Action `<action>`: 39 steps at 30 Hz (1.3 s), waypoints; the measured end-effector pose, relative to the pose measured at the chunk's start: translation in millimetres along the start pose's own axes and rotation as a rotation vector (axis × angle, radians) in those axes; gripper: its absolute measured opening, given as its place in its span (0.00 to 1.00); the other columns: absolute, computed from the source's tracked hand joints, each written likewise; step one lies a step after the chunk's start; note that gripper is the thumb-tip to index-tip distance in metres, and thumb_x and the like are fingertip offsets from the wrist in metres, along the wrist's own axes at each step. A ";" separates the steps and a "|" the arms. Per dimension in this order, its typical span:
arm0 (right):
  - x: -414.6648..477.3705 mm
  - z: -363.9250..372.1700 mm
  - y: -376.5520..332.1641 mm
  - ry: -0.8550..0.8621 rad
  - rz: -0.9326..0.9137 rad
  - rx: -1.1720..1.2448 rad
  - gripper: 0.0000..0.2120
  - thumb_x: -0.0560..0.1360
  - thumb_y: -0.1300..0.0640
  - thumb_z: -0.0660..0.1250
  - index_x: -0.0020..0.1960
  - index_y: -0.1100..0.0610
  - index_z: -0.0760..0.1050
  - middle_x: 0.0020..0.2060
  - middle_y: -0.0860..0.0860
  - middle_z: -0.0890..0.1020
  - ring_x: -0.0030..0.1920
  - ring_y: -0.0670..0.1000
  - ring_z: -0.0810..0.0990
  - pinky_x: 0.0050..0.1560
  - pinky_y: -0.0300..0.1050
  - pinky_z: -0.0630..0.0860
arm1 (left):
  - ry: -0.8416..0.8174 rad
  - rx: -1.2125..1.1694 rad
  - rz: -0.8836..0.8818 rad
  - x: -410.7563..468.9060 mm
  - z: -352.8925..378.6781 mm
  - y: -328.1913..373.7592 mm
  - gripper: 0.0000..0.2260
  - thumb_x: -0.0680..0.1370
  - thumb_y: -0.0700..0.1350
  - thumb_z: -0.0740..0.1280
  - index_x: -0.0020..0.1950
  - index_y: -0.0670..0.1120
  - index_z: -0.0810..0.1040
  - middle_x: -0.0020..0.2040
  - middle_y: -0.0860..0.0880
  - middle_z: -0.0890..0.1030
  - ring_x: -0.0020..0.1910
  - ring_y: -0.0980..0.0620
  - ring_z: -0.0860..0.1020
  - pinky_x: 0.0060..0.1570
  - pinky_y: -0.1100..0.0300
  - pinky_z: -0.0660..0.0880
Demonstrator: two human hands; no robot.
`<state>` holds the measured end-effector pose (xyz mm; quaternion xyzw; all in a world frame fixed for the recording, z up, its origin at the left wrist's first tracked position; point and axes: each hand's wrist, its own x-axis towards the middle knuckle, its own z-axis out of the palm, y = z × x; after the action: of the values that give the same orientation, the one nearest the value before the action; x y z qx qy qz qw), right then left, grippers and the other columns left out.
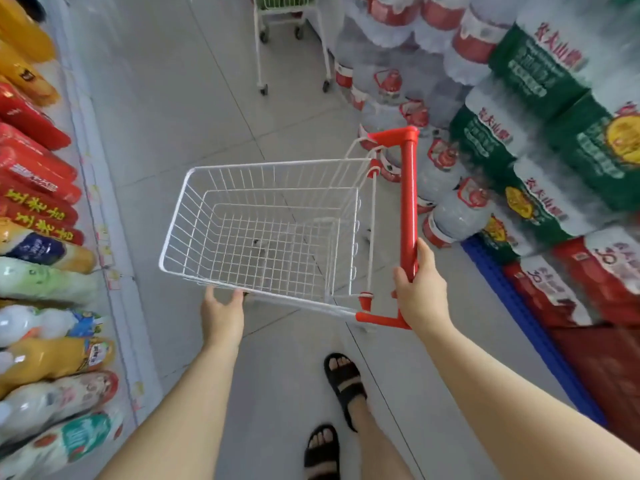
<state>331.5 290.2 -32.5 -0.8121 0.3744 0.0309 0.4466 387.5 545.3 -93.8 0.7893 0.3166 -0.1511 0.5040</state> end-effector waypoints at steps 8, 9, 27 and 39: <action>-83.7 -84.4 101.3 0.080 0.124 -0.218 0.34 0.76 0.64 0.56 0.75 0.43 0.48 0.50 0.52 0.70 0.39 0.51 0.73 0.36 0.46 0.72 | -0.300 0.214 -0.160 -108.3 56.1 -31.3 0.07 0.79 0.43 0.63 0.45 0.41 0.69 0.40 0.48 0.74 0.55 0.45 0.77 0.53 0.53 0.71; -92.3 -95.9 112.6 0.083 0.143 -0.257 0.34 0.76 0.64 0.57 0.75 0.42 0.48 0.50 0.52 0.70 0.39 0.53 0.73 0.38 0.48 0.72 | -0.337 0.329 -0.118 -120.3 63.7 -36.6 0.11 0.79 0.45 0.64 0.55 0.38 0.70 0.45 0.48 0.76 0.58 0.44 0.75 0.57 0.51 0.71; -145.9 -317.1 311.3 0.278 0.535 -0.363 0.33 0.77 0.58 0.61 0.76 0.47 0.48 0.59 0.55 0.75 0.52 0.59 0.77 0.45 0.53 0.75 | -0.423 1.245 0.866 -287.1 282.4 -62.0 0.13 0.78 0.54 0.64 0.61 0.55 0.78 0.51 0.51 0.83 0.55 0.49 0.77 0.54 0.56 0.63; -114.4 -308.4 325.1 0.394 0.430 0.056 0.35 0.74 0.50 0.67 0.73 0.45 0.50 0.57 0.51 0.77 0.50 0.51 0.79 0.49 0.49 0.78 | -0.586 1.297 0.892 -250.3 360.7 4.6 0.24 0.78 0.49 0.64 0.73 0.45 0.65 0.64 0.37 0.75 0.62 0.35 0.72 0.60 0.45 0.70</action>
<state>-44.9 21.5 -32.0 -0.6916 0.6182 -0.0438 0.3709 230.8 135.6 -112.0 0.9026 -0.3185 -0.2887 0.0248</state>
